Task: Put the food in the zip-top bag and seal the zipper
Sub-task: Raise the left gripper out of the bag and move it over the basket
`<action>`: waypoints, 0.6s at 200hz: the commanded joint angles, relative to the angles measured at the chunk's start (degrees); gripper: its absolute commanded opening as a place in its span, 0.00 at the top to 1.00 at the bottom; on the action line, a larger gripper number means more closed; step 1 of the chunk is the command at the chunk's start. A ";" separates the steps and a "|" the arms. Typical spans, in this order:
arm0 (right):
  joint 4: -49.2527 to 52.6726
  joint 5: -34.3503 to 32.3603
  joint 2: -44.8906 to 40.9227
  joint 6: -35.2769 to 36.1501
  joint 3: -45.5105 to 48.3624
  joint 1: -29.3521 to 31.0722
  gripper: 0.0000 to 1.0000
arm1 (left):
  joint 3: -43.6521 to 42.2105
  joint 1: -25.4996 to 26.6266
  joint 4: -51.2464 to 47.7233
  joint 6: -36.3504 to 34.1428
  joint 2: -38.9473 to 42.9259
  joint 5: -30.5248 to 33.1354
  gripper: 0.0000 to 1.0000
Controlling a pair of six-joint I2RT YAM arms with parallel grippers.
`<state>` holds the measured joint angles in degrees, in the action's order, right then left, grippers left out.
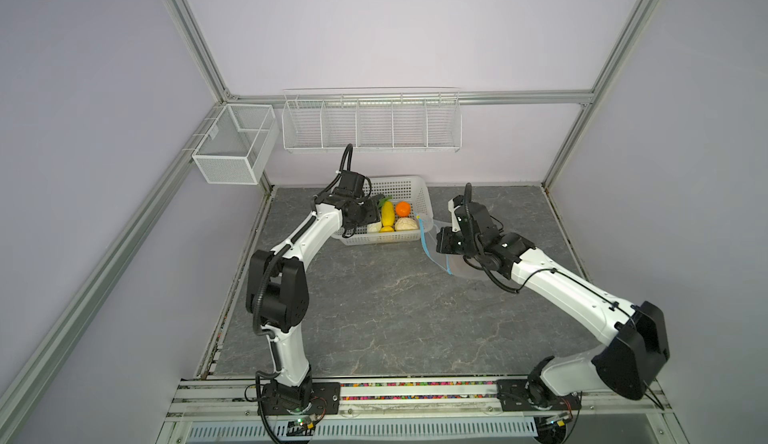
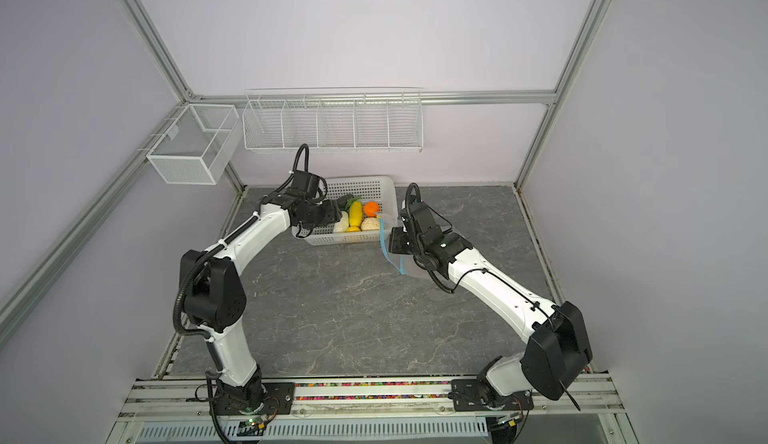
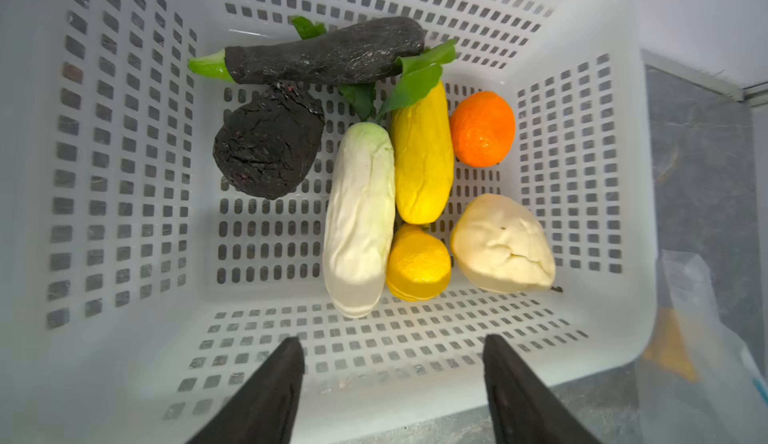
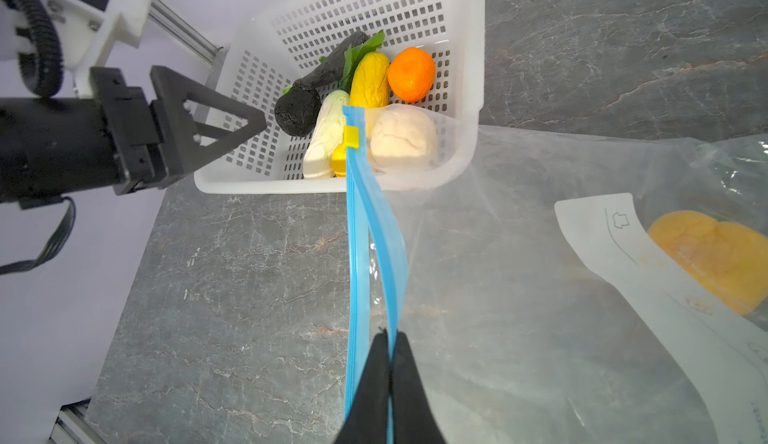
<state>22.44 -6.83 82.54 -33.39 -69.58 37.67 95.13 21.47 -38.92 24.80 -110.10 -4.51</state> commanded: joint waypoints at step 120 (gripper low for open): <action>-0.90 -1.87 2.34 2.45 0.24 0.47 0.94 | 21.97 -0.20 -15.03 -3.38 -17.93 4.84 0.38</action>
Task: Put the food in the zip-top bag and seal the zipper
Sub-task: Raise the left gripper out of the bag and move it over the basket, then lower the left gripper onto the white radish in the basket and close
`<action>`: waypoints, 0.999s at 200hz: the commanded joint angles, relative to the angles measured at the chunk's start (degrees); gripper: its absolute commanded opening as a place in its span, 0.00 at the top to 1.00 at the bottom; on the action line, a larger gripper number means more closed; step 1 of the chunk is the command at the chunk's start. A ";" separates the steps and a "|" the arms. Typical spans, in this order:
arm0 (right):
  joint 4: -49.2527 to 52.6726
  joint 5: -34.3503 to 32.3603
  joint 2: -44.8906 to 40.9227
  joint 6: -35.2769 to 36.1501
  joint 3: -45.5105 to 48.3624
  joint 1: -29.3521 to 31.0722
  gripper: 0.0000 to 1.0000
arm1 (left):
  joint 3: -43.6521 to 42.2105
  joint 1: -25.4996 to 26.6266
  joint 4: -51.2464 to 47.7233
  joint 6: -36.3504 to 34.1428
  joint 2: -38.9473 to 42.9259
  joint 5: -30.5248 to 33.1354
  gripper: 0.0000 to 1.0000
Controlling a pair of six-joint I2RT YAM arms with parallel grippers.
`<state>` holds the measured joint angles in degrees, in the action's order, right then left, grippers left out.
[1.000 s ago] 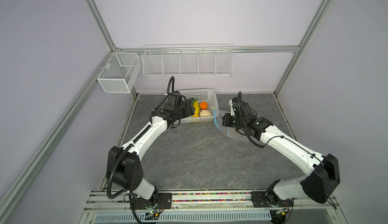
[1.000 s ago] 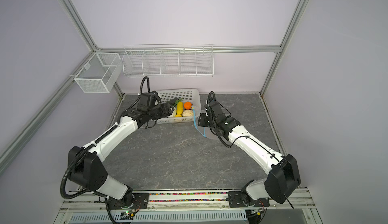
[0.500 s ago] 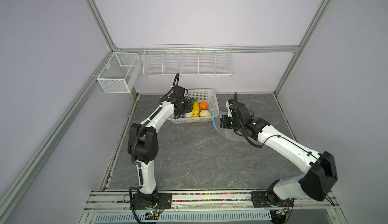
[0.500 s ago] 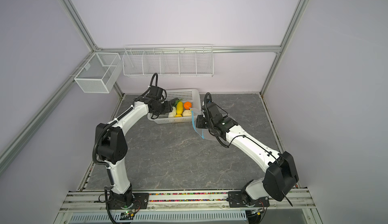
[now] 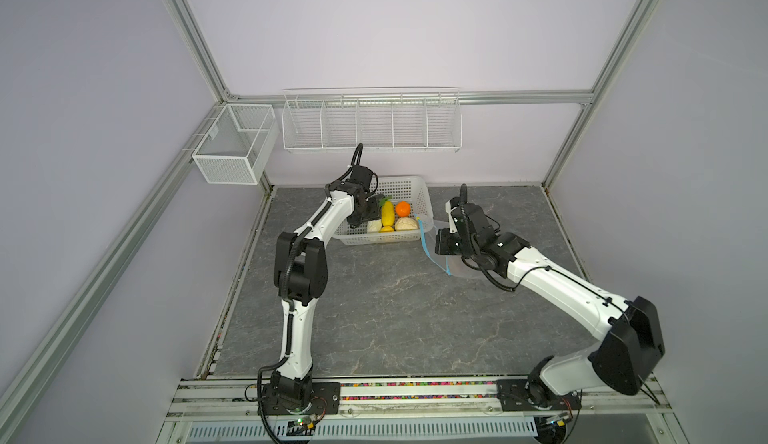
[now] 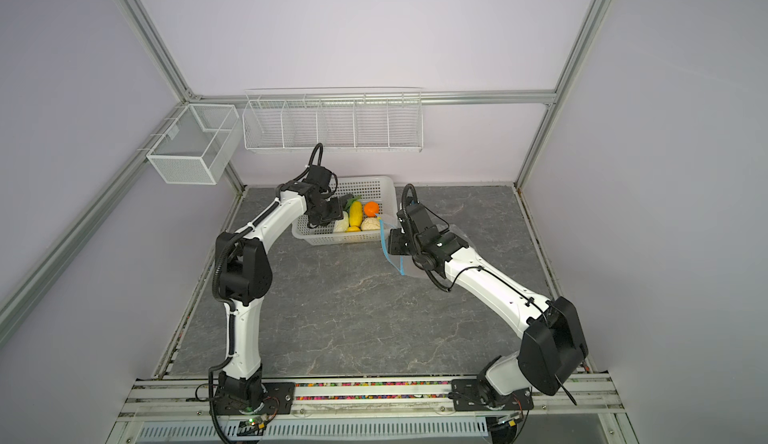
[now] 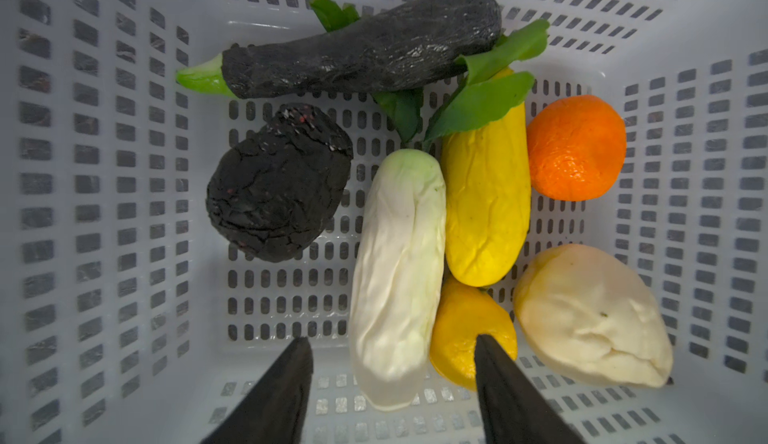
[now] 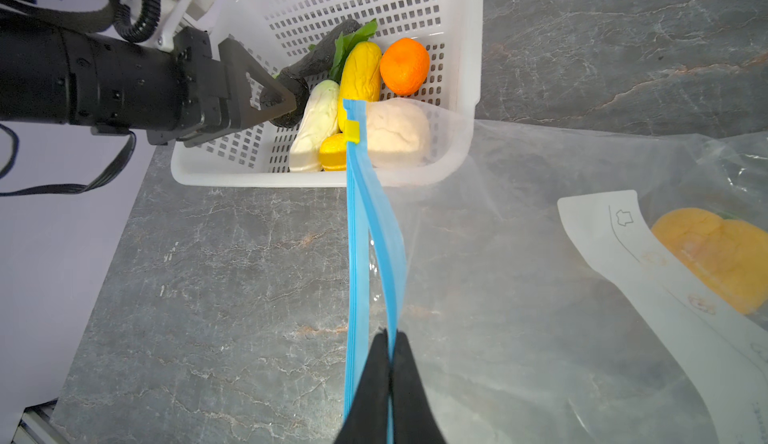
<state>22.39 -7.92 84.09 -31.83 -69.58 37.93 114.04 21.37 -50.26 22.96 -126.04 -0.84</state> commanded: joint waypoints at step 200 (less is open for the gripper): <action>-0.91 -0.06 2.77 0.46 -0.73 0.03 0.94 | 10.58 2.30 -5.02 -2.83 -10.40 2.84 0.42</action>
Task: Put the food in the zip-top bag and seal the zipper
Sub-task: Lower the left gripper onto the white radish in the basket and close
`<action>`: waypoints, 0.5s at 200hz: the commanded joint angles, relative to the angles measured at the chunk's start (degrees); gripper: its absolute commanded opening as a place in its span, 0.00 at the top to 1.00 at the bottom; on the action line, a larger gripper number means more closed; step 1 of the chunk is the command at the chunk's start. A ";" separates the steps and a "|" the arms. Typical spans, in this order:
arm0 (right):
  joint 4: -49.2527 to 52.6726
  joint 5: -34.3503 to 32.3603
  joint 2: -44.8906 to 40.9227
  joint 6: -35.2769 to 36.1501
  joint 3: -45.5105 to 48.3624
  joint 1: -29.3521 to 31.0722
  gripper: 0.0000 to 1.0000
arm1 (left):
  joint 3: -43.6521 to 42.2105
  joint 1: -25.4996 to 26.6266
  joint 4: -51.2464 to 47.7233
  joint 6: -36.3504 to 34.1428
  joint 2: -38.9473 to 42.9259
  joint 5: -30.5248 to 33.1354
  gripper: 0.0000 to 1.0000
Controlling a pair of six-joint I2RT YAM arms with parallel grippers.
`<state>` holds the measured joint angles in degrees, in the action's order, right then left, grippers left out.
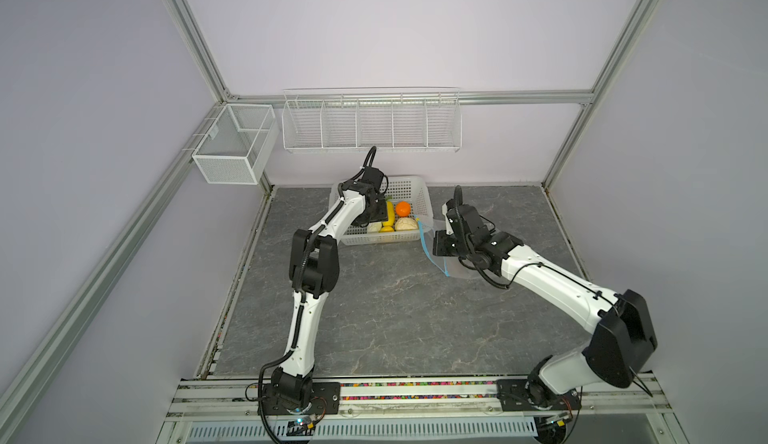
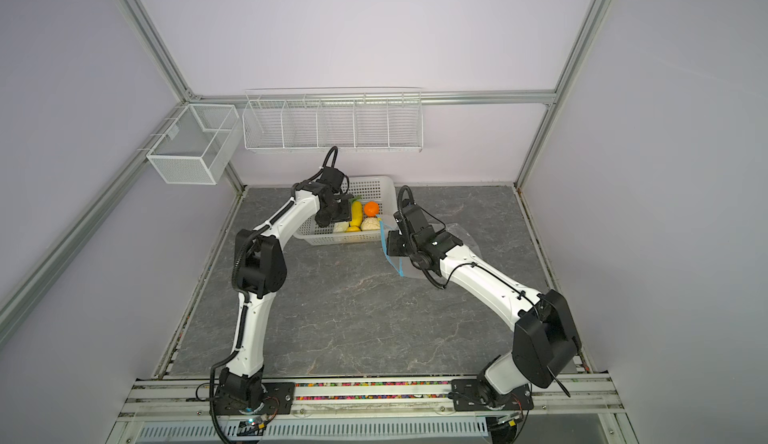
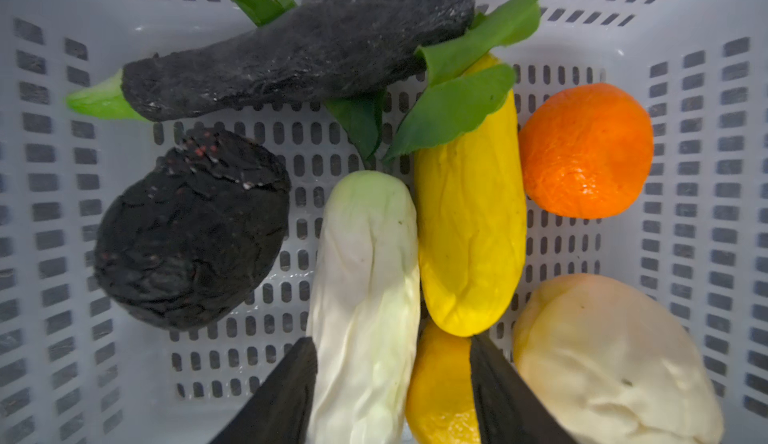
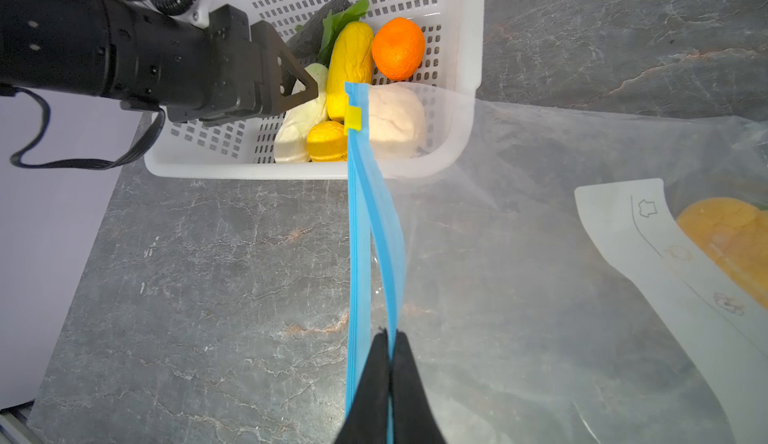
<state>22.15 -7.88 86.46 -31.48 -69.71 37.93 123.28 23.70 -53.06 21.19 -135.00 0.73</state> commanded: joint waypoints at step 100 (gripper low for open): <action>-0.39 0.85 1.53 0.04 -1.43 0.19 0.94 | 1.52 -0.24 -3.32 -0.88 -2.00 4.90 0.55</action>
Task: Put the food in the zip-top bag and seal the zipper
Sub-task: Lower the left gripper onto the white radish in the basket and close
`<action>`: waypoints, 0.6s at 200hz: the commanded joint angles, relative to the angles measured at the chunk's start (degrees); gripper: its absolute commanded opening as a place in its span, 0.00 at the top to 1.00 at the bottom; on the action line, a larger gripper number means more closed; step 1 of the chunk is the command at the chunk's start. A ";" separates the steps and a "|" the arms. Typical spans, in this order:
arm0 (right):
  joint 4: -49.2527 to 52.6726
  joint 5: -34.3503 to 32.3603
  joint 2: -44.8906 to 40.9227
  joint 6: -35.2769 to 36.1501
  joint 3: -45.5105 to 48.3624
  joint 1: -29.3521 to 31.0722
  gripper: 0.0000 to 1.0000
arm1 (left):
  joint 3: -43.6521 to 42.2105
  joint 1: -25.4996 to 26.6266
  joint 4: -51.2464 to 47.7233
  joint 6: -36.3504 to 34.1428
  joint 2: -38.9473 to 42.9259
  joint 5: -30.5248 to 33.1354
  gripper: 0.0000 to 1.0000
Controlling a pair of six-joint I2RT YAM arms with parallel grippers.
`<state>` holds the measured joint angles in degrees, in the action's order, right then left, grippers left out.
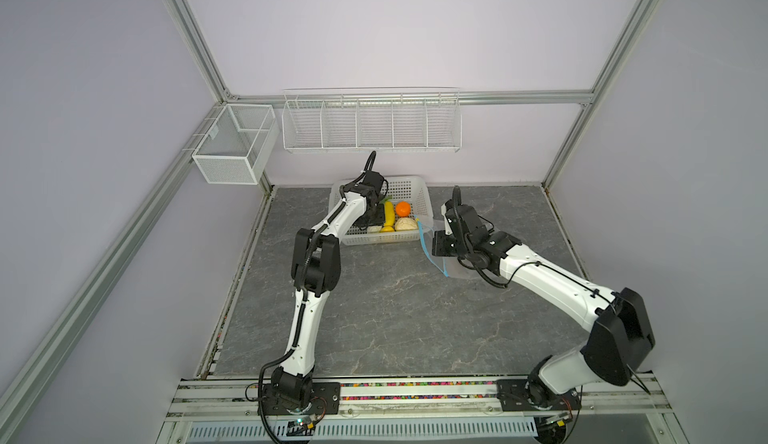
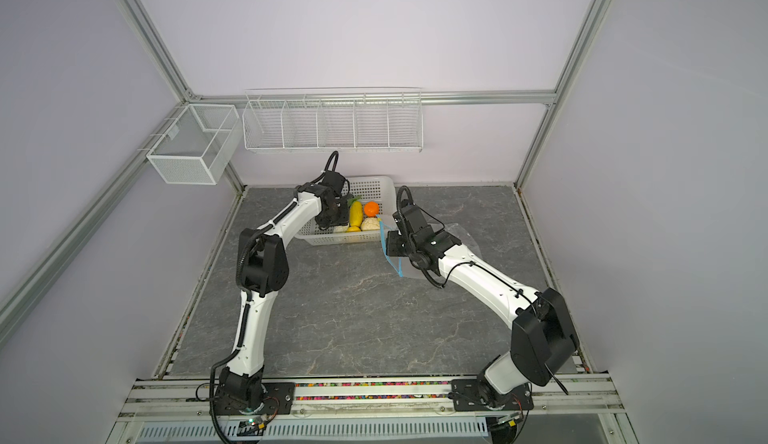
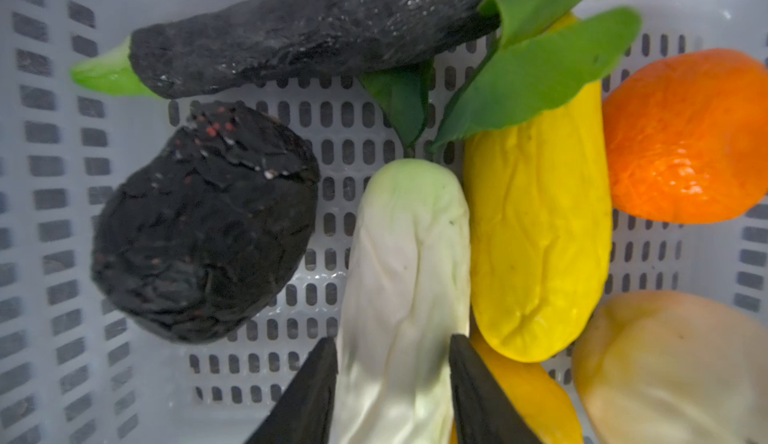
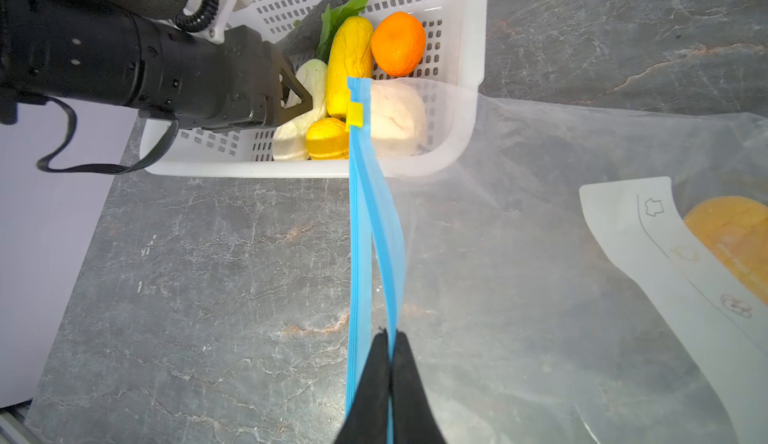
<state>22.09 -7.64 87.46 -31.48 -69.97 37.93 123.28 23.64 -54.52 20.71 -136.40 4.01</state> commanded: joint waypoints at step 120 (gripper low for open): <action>0.50 0.13 -0.17 0.11 -1.48 0.25 0.94 | 4.37 -0.87 -1.11 0.06 -4.74 -2.79 0.33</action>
<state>22.09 -7.64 87.72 -31.48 -70.17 37.93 125.14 23.14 -54.41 20.80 -139.87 2.04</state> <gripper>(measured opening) 0.063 0.675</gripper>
